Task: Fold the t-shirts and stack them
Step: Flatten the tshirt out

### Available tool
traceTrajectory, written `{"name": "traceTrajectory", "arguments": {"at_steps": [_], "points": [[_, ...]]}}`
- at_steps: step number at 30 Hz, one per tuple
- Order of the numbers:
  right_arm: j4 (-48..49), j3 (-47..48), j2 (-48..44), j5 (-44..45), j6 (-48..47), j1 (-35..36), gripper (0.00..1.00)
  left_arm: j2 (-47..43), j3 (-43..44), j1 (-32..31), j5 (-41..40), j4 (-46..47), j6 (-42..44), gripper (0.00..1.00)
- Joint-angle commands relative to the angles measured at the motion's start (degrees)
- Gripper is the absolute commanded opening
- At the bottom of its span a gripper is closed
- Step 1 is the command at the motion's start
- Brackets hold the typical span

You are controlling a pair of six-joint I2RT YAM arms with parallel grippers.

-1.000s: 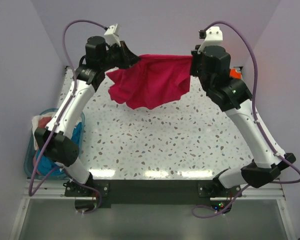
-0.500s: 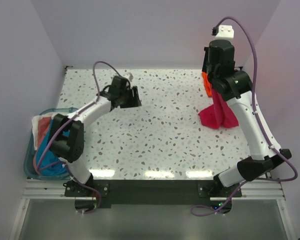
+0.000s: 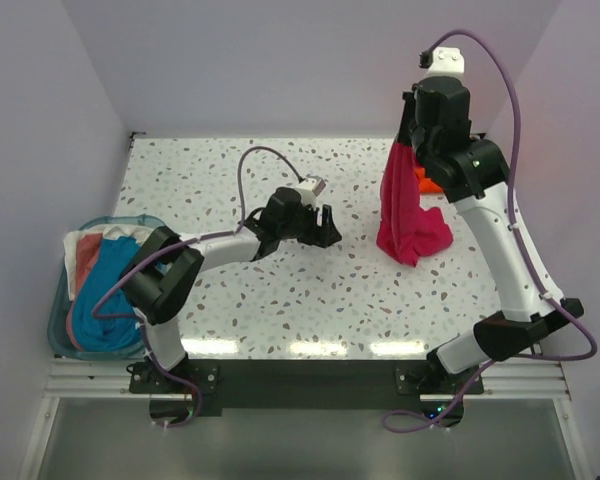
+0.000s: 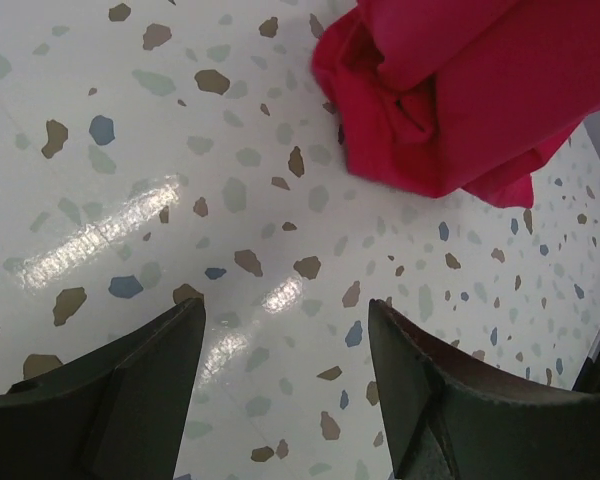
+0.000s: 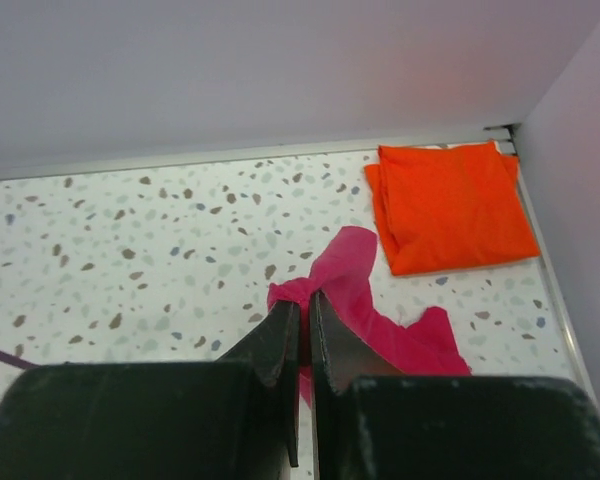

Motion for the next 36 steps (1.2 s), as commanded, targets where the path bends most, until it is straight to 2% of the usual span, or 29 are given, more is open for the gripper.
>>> {"name": "traceTrajectory", "arguments": {"at_steps": [1, 4, 8, 15, 17, 18, 19, 21, 22, 24, 25, 26, 29, 31, 33, 35, 36], "points": [[1.17, 6.92, -2.92, -1.35, 1.3, 4.77, 0.0, -3.71, -3.61, 0.09, 0.66, 12.7, -0.82, 0.71], [-0.06, 12.36, -1.61, 1.47, -0.02, 8.11, 0.0, -4.51, -4.32, 0.0, -0.04, 12.1, 0.49, 0.71], [-2.7, 19.57, 0.68, 2.0, -0.11, 8.82, 0.0, -4.25, -5.28, 0.0, -1.19, 12.53, 0.85, 0.71], [-2.53, 21.96, 0.6, 3.58, -1.87, 8.82, 0.0, -3.63, -7.31, -0.09, -3.82, 14.46, 2.43, 0.72], [-2.53, 21.26, 0.16, 3.49, -1.78, 8.82, 0.0, -3.02, -7.13, -0.09, -5.48, 14.2, 2.61, 0.68], [-2.44, 20.99, -0.1, 3.58, -1.78, 8.82, 0.0, -2.84, -6.87, -0.09, -6.1, 13.68, 2.61, 0.65], [-2.18, 20.56, -0.28, 3.76, -2.04, 8.82, 0.0, -2.58, -6.52, -0.09, -6.72, 13.15, 2.61, 0.52], [-1.74, 19.76, -0.89, 4.63, -2.39, 8.82, 0.0, -2.58, -5.73, 0.0, -9.09, 11.31, 2.17, 0.41], [-1.65, 19.5, -1.07, 4.81, -2.74, 8.74, 0.0, -2.58, -5.38, 0.0, -9.79, 10.34, 1.91, 0.25], [-1.47, 19.23, -1.42, 5.77, -3.18, 8.74, 0.0, -3.19, -4.58, 0.0, -11.12, 8.67, 1.73, 0.16], [-1.38, 19.15, -1.42, 6.3, -3.88, 8.74, 0.0, -3.54, -4.23, 0.0, -11.38, 7.71, 1.64, 0.03], [-1.38, 18.8, -1.34, 7.18, -4.24, 8.74, 0.0, -3.98, -3.62, 0.0, -11.82, 6.48, 1.38, 0.0], [-1.56, 17.74, -1.34, 10.17, -5.73, 7.95, 0.0, -7.84, -3.96, 0.0, -13.04, 3.22, 1.29, 0.0], [-1.73, 16.25, -1.95, 9.91, -5.47, 4.97, 0.0, -12.67, -4.23, 0.18, -14.28, -1.16, 1.46, 0.0], [-2.09, 15.11, -2.48, 8.51, -4.42, 0.5, 0.0, -18.36, -4.14, 0.61, -19.37, -6.24, 1.73, 0.0], [-1.82, 13.26, -3.27, 8.41, -4.07, -1.01, 0.0, -22.16, -3.53, 2.8, -20.26, -9.25, 1.12, 0.0], [-1.74, 12.91, -3.27, 8.5, -4.06, -1.8, 0.0, -25.48, -3.0, 4.03, -20.52, -13.62, 0.42, 0.0]]}}
